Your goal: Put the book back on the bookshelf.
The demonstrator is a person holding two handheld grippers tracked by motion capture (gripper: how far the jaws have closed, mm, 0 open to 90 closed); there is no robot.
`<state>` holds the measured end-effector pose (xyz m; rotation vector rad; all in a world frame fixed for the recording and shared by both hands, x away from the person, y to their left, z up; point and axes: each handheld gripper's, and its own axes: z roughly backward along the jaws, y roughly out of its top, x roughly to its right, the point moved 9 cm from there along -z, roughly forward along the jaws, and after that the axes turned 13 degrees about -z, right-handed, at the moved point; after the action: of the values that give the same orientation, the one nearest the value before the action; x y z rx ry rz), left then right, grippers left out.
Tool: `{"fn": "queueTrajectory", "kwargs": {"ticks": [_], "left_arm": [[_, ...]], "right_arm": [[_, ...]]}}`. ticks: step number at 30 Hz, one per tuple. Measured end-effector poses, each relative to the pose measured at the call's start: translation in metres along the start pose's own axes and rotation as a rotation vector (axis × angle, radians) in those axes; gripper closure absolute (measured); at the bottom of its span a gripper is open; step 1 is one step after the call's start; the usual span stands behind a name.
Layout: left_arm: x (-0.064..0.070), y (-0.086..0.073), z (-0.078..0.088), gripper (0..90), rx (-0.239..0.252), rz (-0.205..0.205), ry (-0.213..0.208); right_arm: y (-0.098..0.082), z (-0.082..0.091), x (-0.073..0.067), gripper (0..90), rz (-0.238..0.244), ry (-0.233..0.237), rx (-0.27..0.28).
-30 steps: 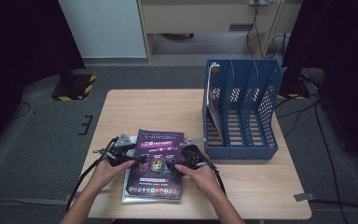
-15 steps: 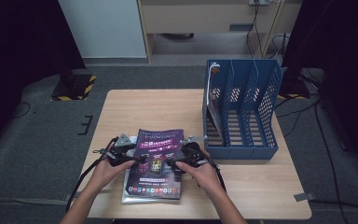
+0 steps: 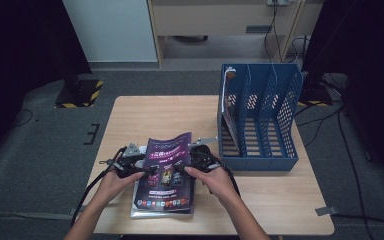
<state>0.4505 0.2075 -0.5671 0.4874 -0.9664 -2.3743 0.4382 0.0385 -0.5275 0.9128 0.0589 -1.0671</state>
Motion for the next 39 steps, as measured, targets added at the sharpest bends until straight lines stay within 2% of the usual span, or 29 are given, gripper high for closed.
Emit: {"fn": "queueTrajectory", "kwargs": {"ticks": [10, 14, 16, 18, 27, 37, 39], "left_arm": [[0.000, 0.000, 0.000, 24.0, -0.002, -0.001, 0.001], [0.000, 0.000, 0.000, 24.0, -0.002, -0.002, 0.001], [0.000, 0.000, 0.000, 24.1, -0.002, -0.001, 0.002], [0.000, 0.000, 0.000, 24.1, -0.002, 0.000, 0.002], [0.000, 0.000, 0.000, 24.1, -0.001, -0.002, 0.005], [0.000, 0.000, 0.000, 24.0, -0.001, -0.001, 0.005], [0.000, 0.000, 0.000, 24.0, -0.001, 0.002, 0.005]], "right_arm": [[0.010, -0.002, -0.006, 23.1, 0.032, 0.001, -0.028], [0.013, -0.003, -0.006, 23.3, 0.023, 0.000, -0.033], [0.016, -0.005, -0.005, 23.7, 0.034, 0.000, -0.025], [0.016, -0.005, -0.006, 24.1, 0.020, -0.002, -0.037], [0.025, -0.008, -0.002, 25.8, 0.016, -0.015, -0.045], [0.034, -0.013, 0.011, 27.5, -0.006, -0.032, -0.060], [0.036, -0.014, 0.012, 28.4, 0.006, -0.033, -0.066]]}}
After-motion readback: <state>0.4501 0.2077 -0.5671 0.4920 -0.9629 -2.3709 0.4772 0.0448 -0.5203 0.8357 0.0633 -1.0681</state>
